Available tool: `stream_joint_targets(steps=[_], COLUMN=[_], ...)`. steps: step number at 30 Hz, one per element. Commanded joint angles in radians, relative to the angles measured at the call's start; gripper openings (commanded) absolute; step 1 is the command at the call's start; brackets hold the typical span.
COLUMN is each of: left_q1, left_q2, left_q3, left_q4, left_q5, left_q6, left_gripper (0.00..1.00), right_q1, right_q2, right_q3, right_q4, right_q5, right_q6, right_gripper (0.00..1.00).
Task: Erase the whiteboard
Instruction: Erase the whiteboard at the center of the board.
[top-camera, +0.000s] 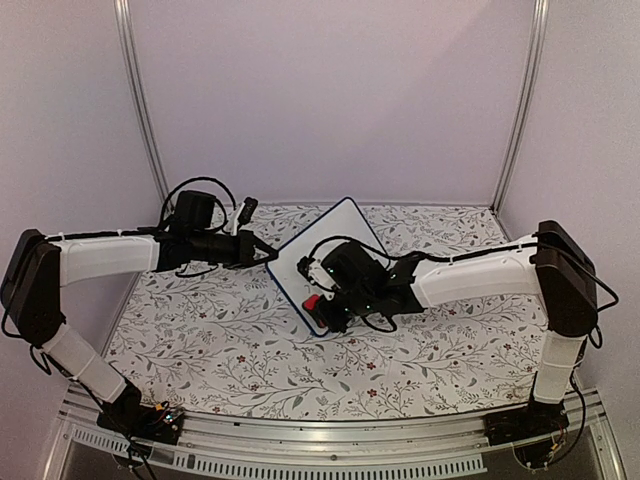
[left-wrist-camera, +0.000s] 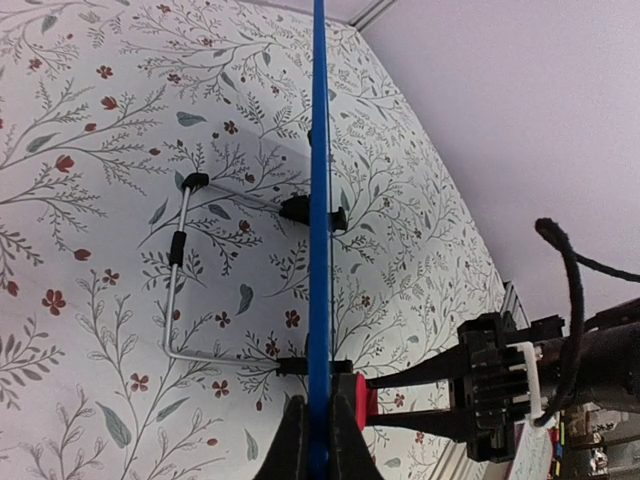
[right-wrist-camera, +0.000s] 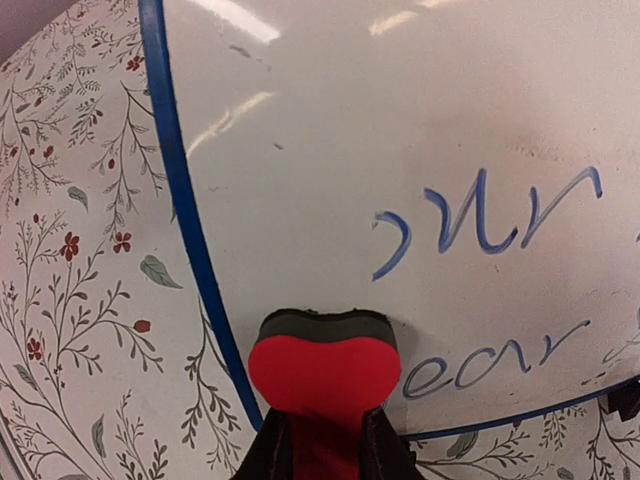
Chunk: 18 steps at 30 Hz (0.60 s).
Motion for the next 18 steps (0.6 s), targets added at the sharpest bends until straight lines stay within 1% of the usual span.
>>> stream_joint_targets(steps=[1,5,9,18], left_q1=[0.001,0.000,0.000,0.001], left_q2=[-0.021,-0.018,-0.017,-0.020], left_q3=[0.005,0.004,0.004,0.002], left_q4=[0.016,0.016,0.019,0.019], left_q5=[0.017,0.020,0.022,0.023], left_q6=[0.006,0.005,0.003,0.003], left_gripper=[0.03,0.03,0.03,0.04], right_q1=[0.002,0.002,0.004,0.005], right_q2=[-0.001,0.004,0.013,0.083], right_q3=[-0.051,-0.038,0.011,0.241], right_q4=[-0.048,-0.041,-0.034,-0.097], right_q5=[0.034,0.032,0.035,0.042], right_q6=[0.018,0.017,0.002,-0.074], right_gripper=[0.05,0.05,0.05,0.05])
